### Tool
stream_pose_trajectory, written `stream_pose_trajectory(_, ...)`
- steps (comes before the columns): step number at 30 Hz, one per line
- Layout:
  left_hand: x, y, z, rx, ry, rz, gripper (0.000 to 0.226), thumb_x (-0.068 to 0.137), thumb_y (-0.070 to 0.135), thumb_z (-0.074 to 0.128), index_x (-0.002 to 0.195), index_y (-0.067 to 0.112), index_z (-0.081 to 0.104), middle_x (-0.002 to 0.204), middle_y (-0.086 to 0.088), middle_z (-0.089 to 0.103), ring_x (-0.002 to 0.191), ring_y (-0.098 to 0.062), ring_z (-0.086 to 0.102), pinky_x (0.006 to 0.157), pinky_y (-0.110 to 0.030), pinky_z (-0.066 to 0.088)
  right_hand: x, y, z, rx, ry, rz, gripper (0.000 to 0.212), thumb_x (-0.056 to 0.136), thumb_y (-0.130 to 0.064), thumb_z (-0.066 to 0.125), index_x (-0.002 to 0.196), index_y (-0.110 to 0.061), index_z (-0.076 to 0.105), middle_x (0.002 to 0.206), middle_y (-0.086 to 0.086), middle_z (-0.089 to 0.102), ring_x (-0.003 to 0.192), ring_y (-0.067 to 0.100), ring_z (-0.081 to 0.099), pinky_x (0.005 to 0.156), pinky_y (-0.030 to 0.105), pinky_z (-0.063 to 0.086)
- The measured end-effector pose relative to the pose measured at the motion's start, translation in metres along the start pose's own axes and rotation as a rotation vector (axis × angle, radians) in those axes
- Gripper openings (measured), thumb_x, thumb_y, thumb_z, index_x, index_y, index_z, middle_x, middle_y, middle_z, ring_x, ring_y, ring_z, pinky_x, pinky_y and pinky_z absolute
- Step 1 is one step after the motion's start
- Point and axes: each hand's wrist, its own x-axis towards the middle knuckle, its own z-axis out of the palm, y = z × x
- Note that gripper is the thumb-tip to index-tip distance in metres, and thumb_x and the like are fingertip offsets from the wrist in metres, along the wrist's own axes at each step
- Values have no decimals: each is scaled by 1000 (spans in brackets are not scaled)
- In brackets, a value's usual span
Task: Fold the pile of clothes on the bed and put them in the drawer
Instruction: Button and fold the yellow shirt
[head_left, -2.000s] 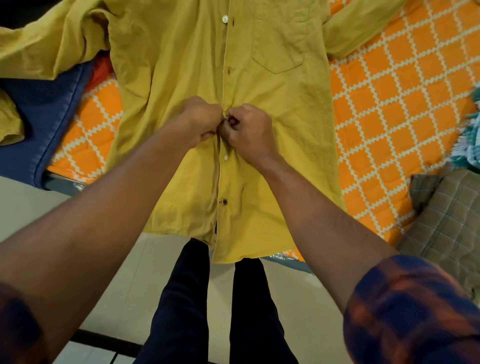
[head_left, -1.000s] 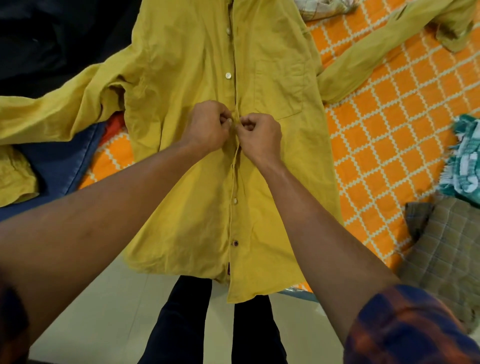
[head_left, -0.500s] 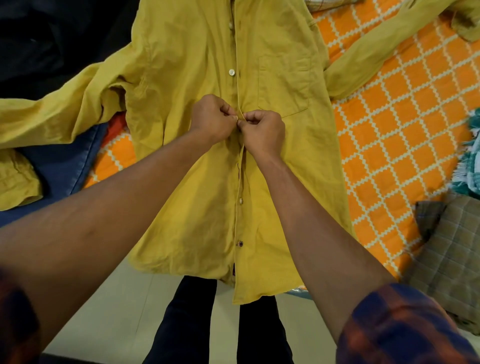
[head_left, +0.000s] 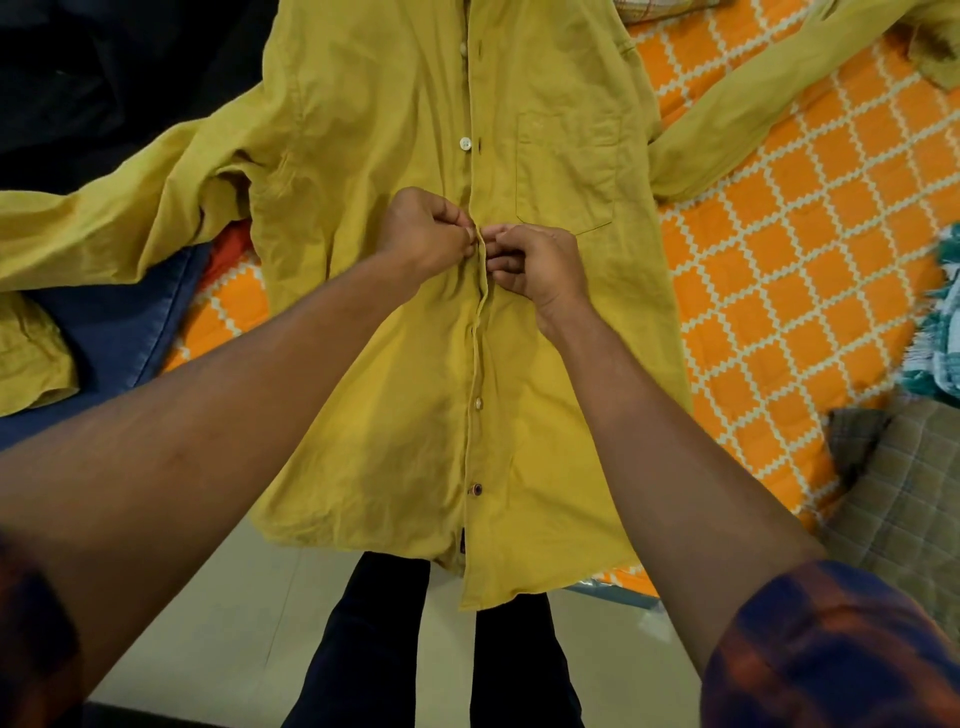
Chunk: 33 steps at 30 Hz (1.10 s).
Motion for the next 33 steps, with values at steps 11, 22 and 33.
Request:
stream_pose_trajectory(11,0,7,3,161,-13,2,18,88,6,61,76,20,64,73,5,61,81,-15,63,72,-26,54,-3,13,9,-14,129,-108,8,87,-6,77,95,-4,77,72,3,75,60,6,69,53,17,51)
stream_pose_trajectory(22,0,8,-7,8,-116,-29,18,96,1,60,84,13,67,70,-4,62,57,-4,57,63,-17,54,2,18,8,-5,91,-106,12,85,-4,79,96,-1,76,74,4,74,61,6,67,61,18,56)
stream_pose_trajectory(33,-15,-11,12,99,205,128,12,90,25,72,94,15,74,81,6,68,68,0,60,68,-18,53,2,12,14,-39,120,-85,5,85,-3,77,90,-1,77,71,6,74,60,8,67,56,18,53)
